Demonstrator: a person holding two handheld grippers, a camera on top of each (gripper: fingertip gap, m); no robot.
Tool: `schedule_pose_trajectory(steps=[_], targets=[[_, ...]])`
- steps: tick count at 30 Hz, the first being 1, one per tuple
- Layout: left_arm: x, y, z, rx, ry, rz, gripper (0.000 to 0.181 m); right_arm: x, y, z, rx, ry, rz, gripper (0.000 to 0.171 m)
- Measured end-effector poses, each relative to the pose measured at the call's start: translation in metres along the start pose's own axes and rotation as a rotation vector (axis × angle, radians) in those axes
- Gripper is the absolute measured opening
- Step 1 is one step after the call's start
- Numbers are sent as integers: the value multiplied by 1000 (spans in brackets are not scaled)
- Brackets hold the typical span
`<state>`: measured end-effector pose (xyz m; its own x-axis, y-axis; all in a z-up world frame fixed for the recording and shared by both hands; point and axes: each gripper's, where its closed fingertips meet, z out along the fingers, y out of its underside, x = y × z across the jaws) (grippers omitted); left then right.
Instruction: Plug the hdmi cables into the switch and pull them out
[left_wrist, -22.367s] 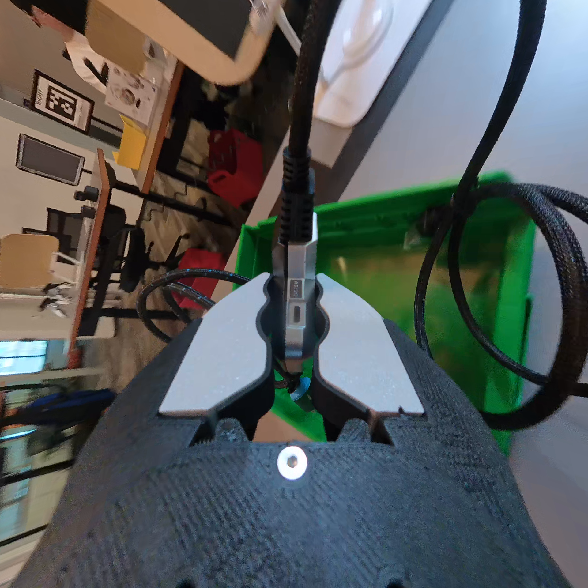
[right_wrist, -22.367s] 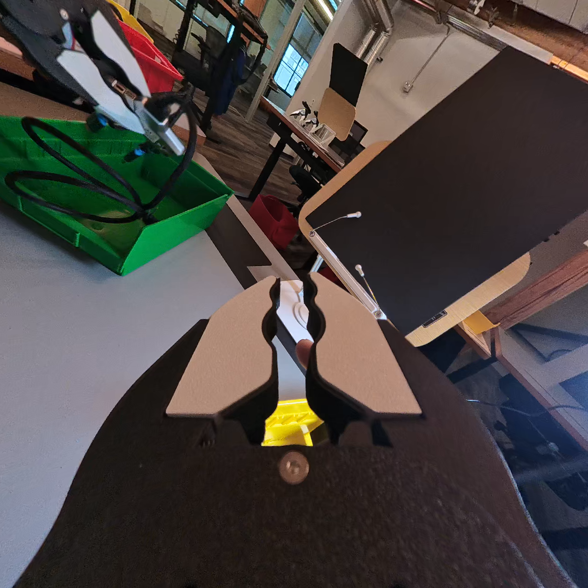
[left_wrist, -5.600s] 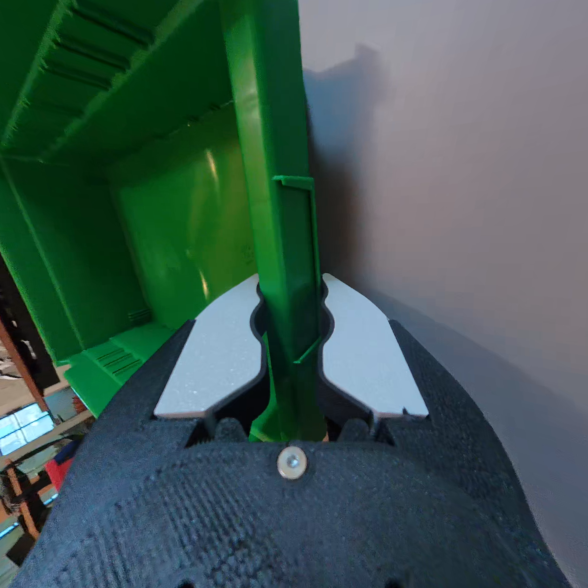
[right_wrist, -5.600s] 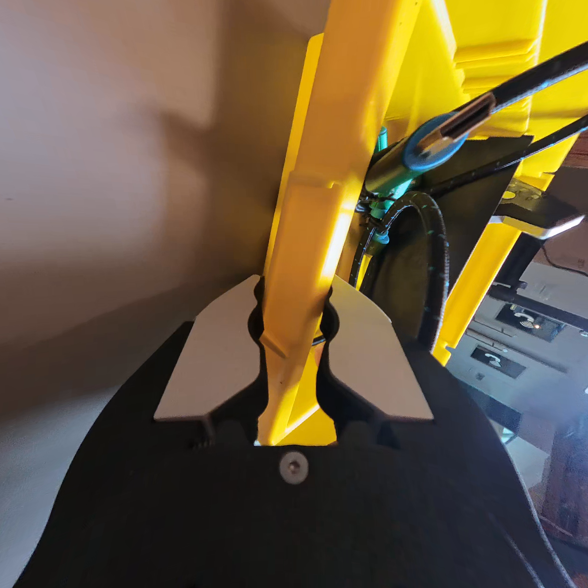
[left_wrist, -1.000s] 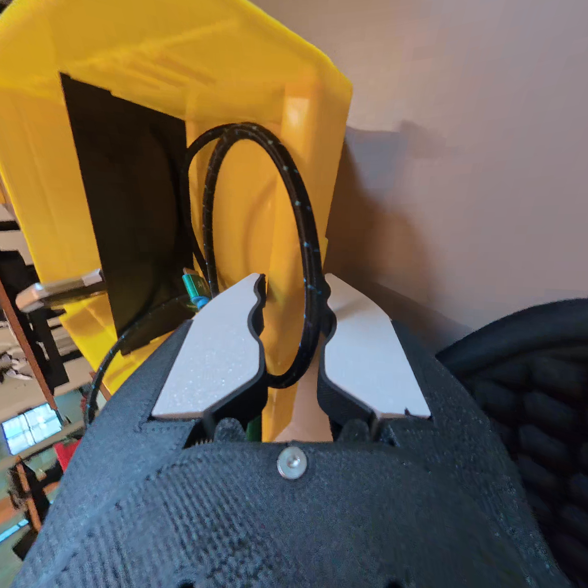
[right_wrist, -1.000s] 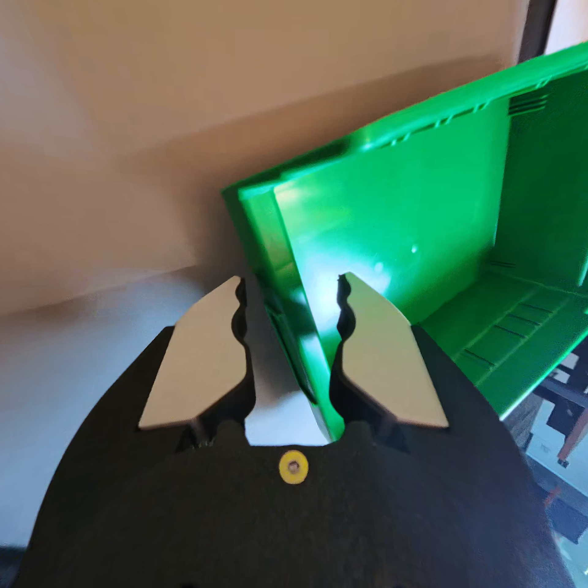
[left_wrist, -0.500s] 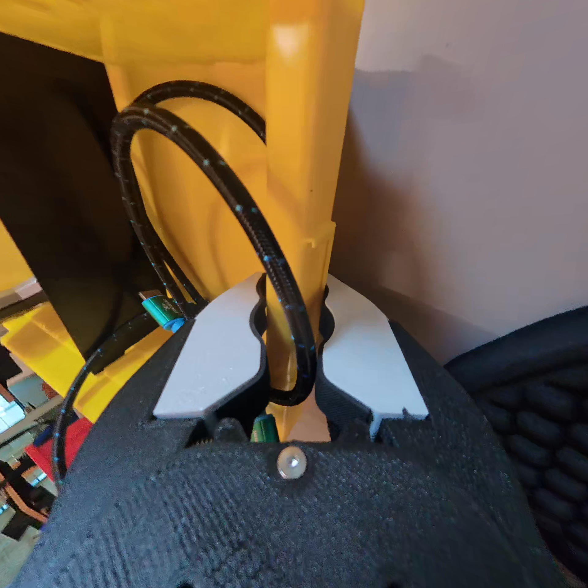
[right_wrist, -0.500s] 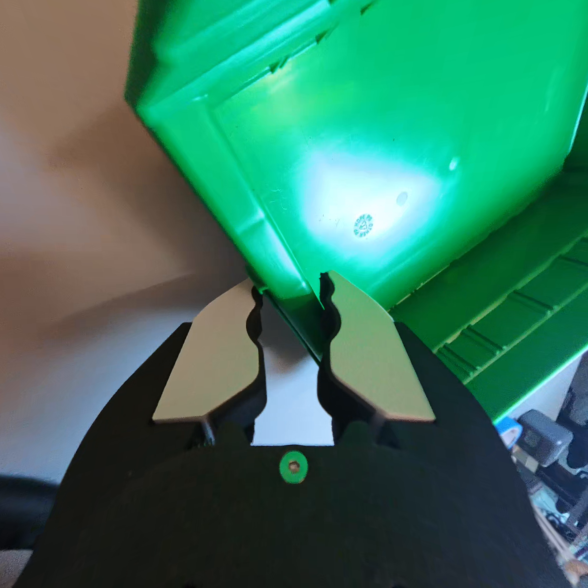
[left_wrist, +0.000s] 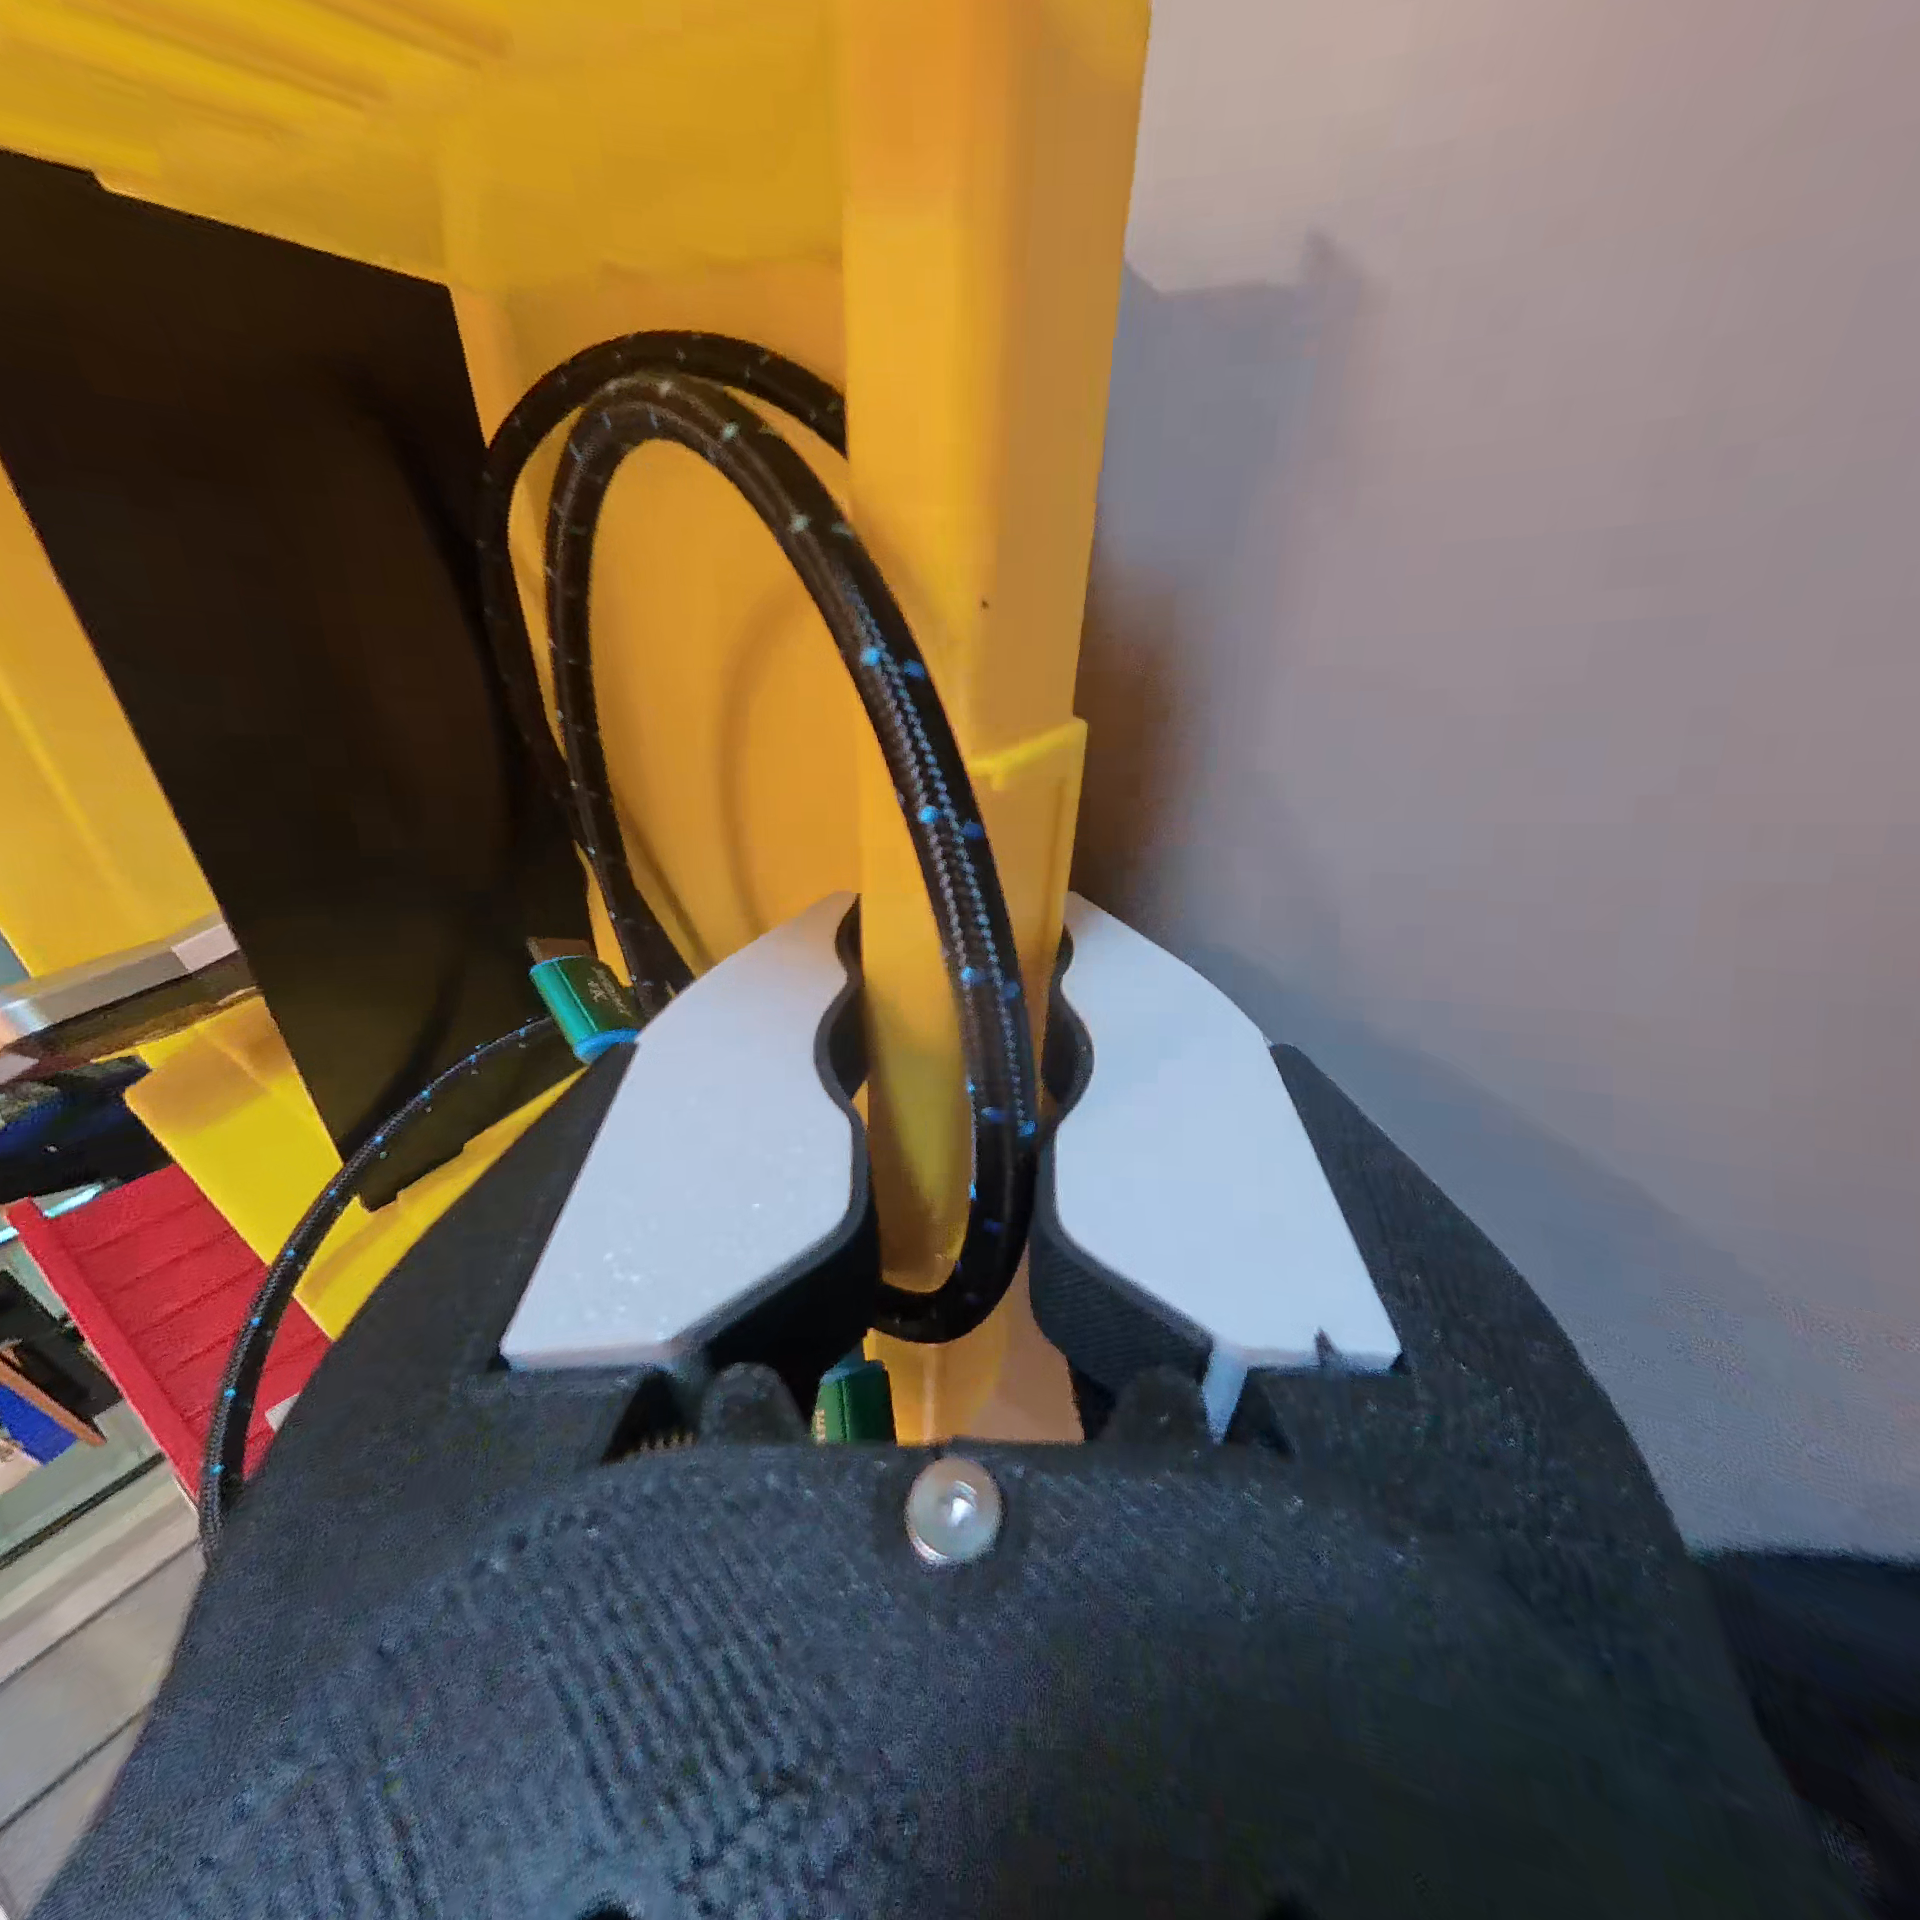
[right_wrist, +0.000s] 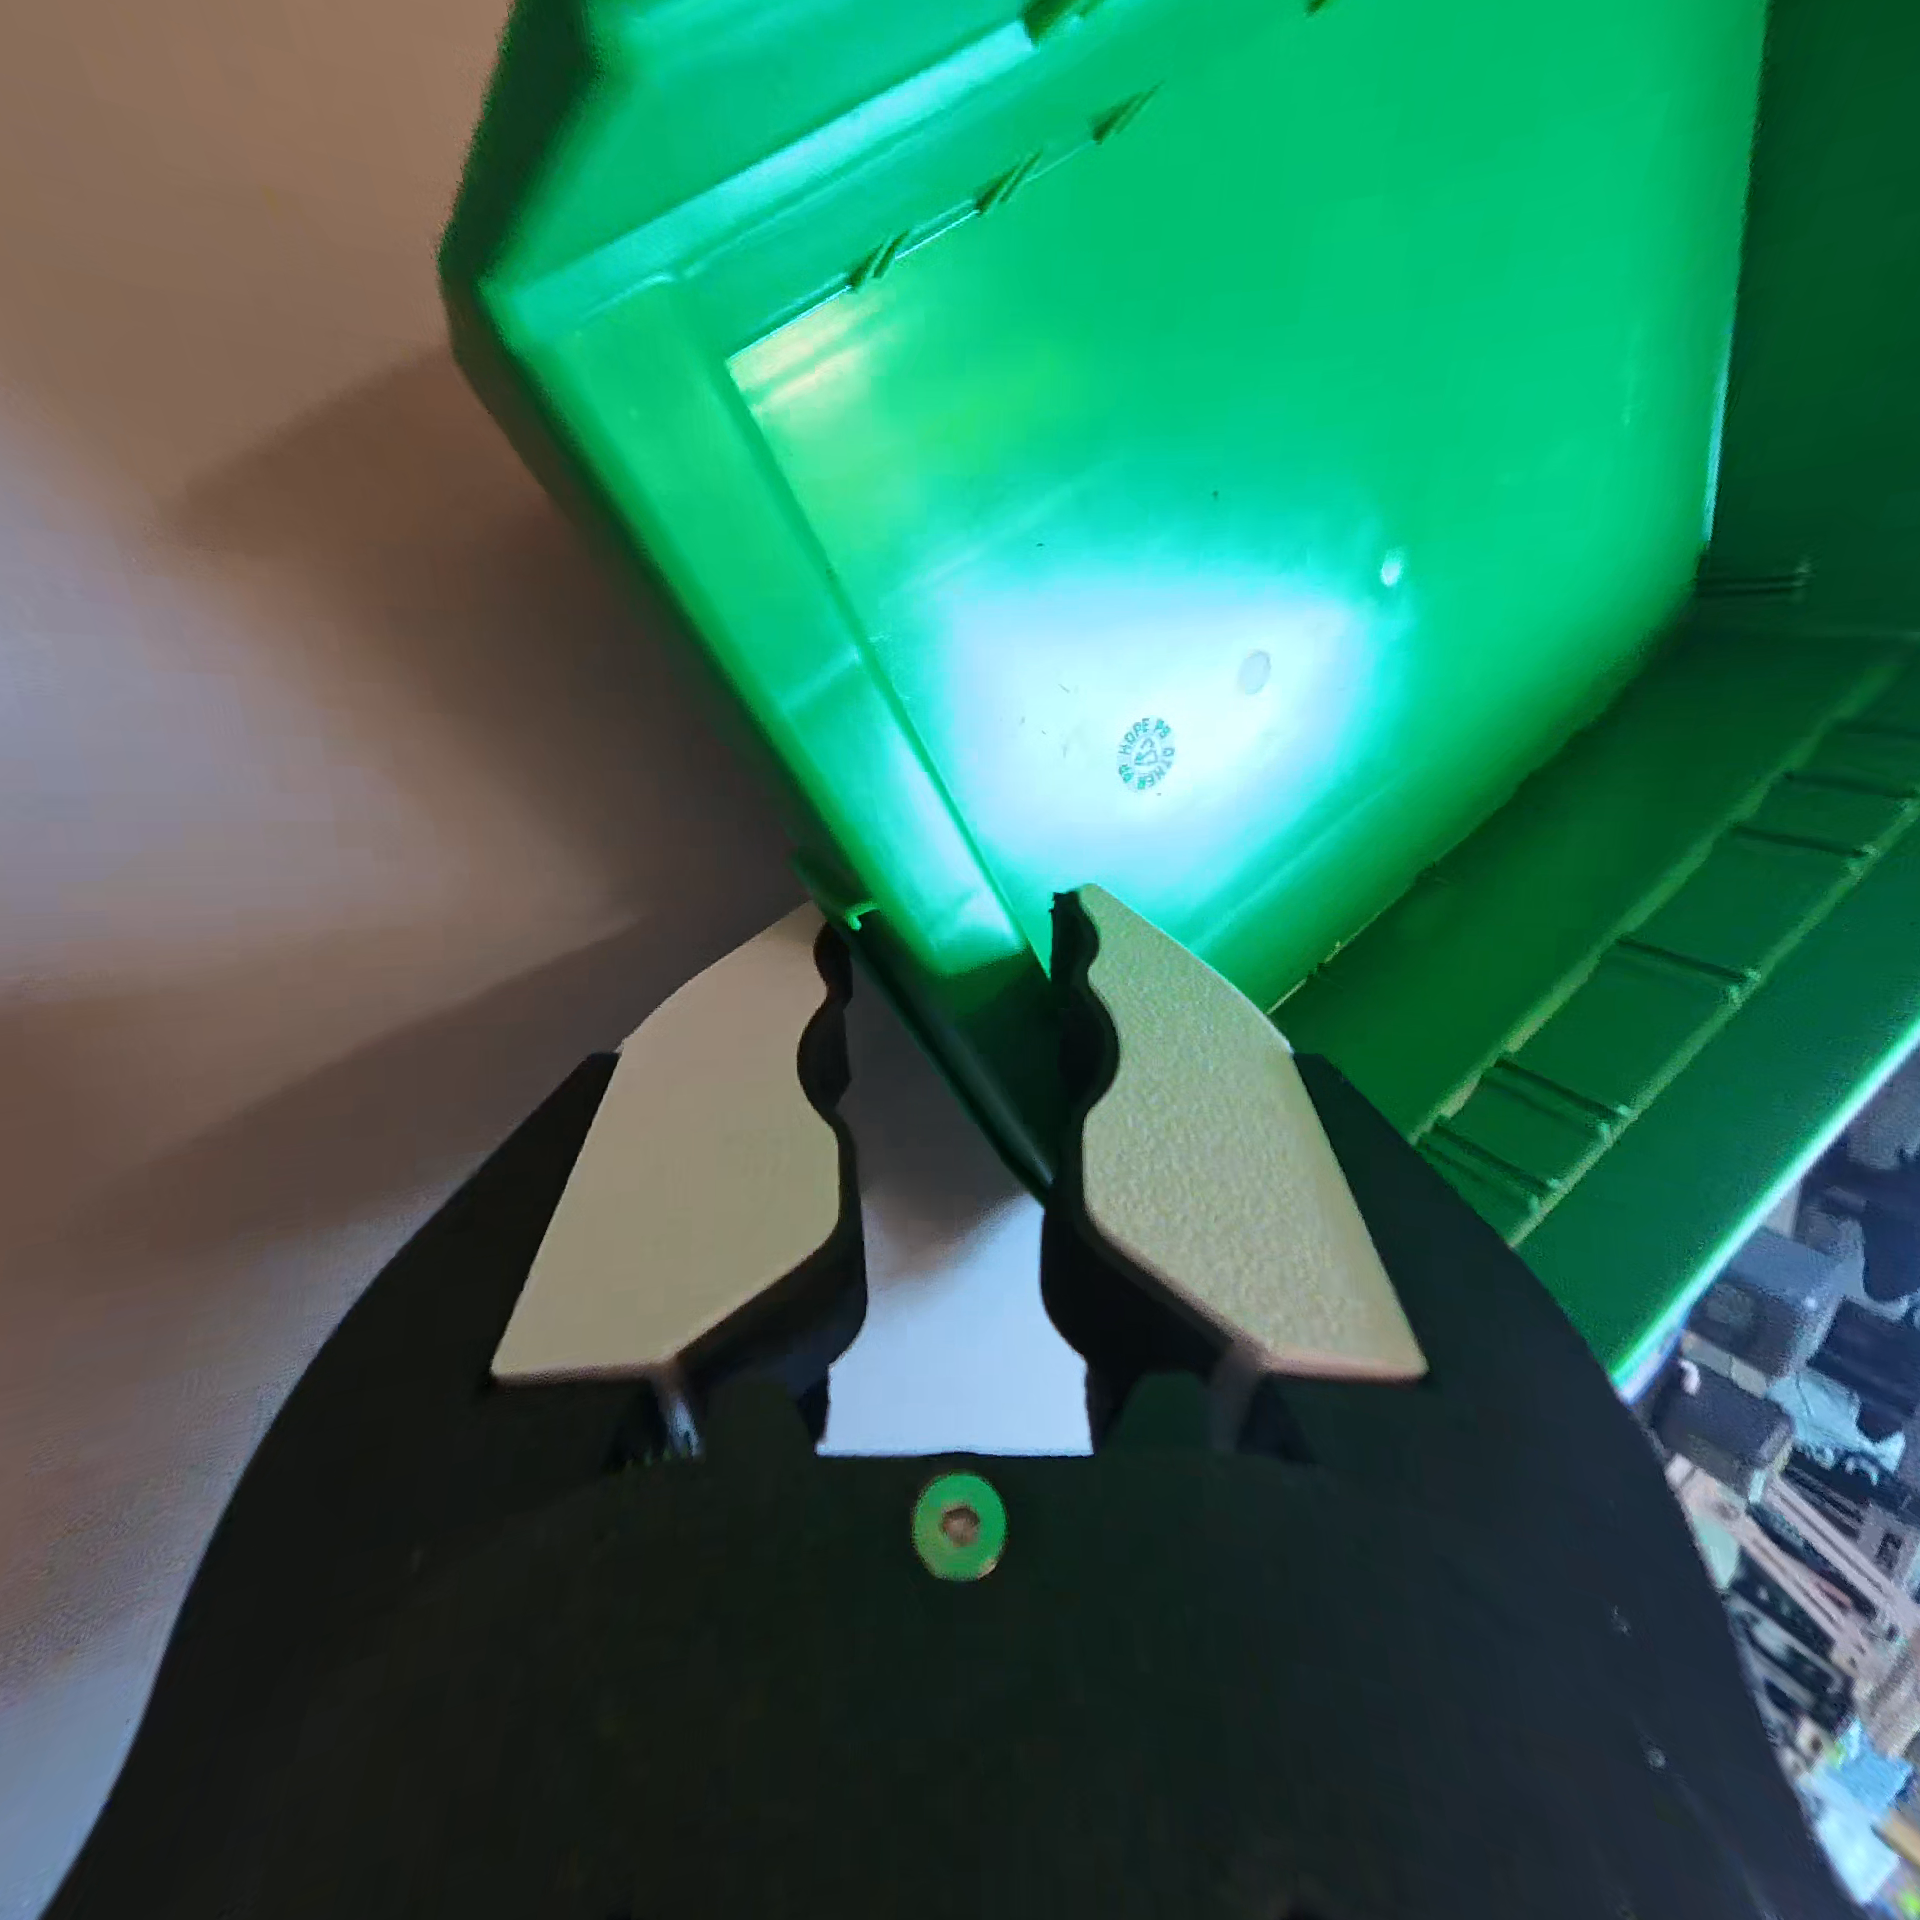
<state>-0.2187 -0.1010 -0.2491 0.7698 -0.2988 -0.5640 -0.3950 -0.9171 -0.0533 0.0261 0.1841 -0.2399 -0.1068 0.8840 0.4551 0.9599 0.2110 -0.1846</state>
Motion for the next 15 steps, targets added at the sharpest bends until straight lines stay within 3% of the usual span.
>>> schedule_pose_trajectory(steps=[5, 10, 12, 15], targets=[[-38, -9, 26, -45, 4, -95, 31, 31, 13, 14, -32, 99, 99, 38], [-44, -9, 31, -63, 52, -123, 31, 35, 18, 14, -5, 119, 69, 39], [-44, -15, 20, 7, 78, -134, 33, 35, 11, -3, 80, 80, 90, 40], [-58, -37, -24, 238, 72, -140, 33, 43, -14, -57, 293, 54, 121, 41]])
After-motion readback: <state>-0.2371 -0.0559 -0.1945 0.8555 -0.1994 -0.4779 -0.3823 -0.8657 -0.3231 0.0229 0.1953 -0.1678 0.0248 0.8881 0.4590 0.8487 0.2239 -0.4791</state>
